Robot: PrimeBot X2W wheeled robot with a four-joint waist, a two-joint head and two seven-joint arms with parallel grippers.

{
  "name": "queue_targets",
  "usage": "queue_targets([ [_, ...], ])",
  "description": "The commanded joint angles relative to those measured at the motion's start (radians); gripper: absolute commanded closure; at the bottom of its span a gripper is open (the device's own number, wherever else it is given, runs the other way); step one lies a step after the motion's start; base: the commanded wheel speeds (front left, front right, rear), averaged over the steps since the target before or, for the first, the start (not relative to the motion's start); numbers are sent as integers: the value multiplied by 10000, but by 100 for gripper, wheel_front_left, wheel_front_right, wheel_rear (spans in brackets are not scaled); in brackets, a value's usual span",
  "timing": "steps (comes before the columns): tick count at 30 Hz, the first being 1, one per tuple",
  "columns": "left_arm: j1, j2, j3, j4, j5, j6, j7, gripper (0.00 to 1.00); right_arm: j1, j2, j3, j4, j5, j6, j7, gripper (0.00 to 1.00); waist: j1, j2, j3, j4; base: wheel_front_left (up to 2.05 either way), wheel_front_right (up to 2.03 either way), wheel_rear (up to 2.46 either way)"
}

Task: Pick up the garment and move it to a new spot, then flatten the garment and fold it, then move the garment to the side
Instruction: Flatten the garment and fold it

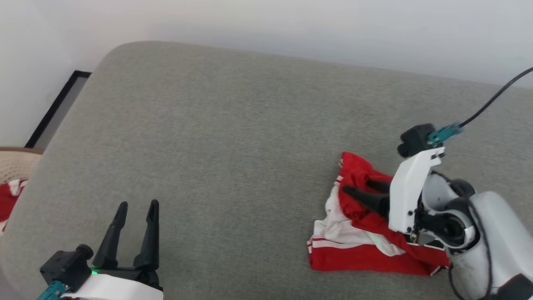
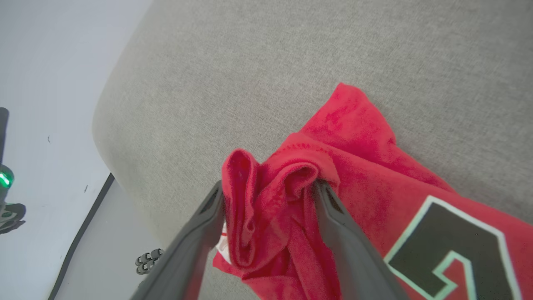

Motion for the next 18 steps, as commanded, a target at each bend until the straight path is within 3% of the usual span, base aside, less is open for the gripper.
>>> queue_targets([
  [1, 44, -31, 142, -17, -130, -37, -51, 0, -100, -161, -50, -356, 360, 1, -164, 0, 0, 0, -55, -291, 0, 0, 0],
  [10, 172, 37, 426, -136, -15, -35, -50, 0, 312, -932, -610, -1921, 808, 1, -1182, 0, 0, 0, -216, -1264, 0, 0, 0],
  [18, 333, 95, 716, -253, 177, -29, -51, 0, 1253, -1815, -1153, -2899, 434, 3, -3712, 0, 0, 0, -503, -2026, 0, 0, 0],
])
